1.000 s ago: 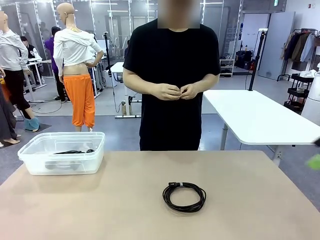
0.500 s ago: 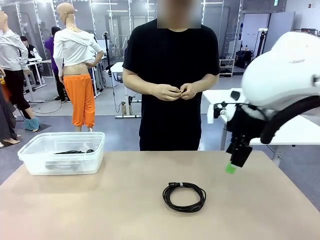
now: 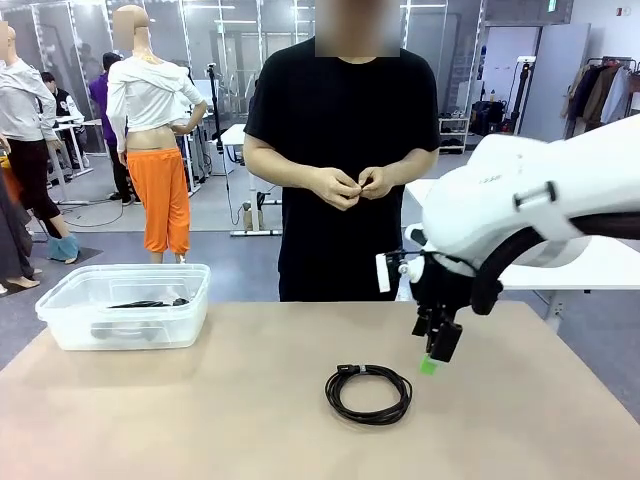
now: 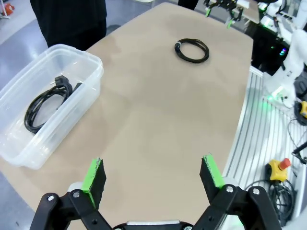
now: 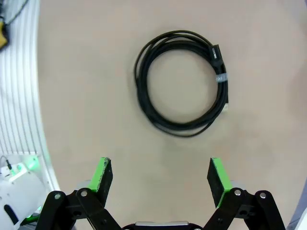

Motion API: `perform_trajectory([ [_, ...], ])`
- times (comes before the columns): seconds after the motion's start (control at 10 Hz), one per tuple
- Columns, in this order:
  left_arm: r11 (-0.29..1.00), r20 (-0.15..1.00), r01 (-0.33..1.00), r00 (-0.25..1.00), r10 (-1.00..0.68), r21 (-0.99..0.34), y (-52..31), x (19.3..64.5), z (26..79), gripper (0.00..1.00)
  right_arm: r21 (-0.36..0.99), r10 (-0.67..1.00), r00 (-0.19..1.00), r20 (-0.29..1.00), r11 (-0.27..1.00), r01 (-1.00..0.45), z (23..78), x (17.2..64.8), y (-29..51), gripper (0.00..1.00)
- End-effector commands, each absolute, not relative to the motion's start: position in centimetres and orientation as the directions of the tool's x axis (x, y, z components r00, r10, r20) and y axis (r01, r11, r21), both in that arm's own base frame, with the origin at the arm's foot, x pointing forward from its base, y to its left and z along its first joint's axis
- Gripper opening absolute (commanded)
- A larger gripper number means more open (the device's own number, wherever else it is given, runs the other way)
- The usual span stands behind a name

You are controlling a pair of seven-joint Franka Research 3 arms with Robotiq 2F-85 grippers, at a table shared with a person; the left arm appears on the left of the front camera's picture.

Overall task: Organize and store the cables.
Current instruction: Place the USB Extension Cable into the Organizing box.

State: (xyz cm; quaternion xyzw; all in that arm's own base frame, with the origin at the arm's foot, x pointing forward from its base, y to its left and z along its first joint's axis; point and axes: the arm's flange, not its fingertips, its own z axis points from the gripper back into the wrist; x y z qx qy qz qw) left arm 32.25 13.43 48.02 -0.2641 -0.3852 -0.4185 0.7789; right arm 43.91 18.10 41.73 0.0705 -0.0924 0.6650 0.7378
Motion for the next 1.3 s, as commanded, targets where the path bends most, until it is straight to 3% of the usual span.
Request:
perform_trajectory([
  [0.0,0.516,0.819,0.851,0.362,-0.445,-0.097,13.5,32.3,48.3,1.0,-0.096,0.979,0.071,0.191,0.091,-0.991,40.8,45.5,20.7,1.0],
  [0.2,0.516,0.819,0.851,0.362,-0.445,-0.097,13.5,32.3,48.3,1.0,-0.06,0.986,0.083,0.144,0.092,-0.994,41.6,44.6,21.1,1.0],
  [0.3,0.516,0.819,0.851,0.362,-0.445,-0.097,13.5,32.3,48.3,1.0,-0.07,0.976,0.058,0.208,0.074,-0.995,40.3,45.1,20.7,1.0],
  [0.9,0.516,0.819,0.851,0.362,-0.445,-0.097,13.5,32.3,48.3,1.0,-0.073,0.979,0.064,0.192,0.079,-0.994,40.3,45.1,20.9,1.0],
  [1.0,0.516,0.819,0.851,0.362,-0.445,-0.097,13.5,32.3,48.3,1.0,-0.098,0.975,0.008,0.221,0.03,-0.995,39.0,47.2,22.1,1.0],
  [1.2,0.516,0.819,0.851,0.362,-0.445,-0.097,13.5,32.3,48.3,1.0,-0.044,0.979,0.04,0.202,0.05,-0.998,36.9,50.2,22.6,1.0],
])
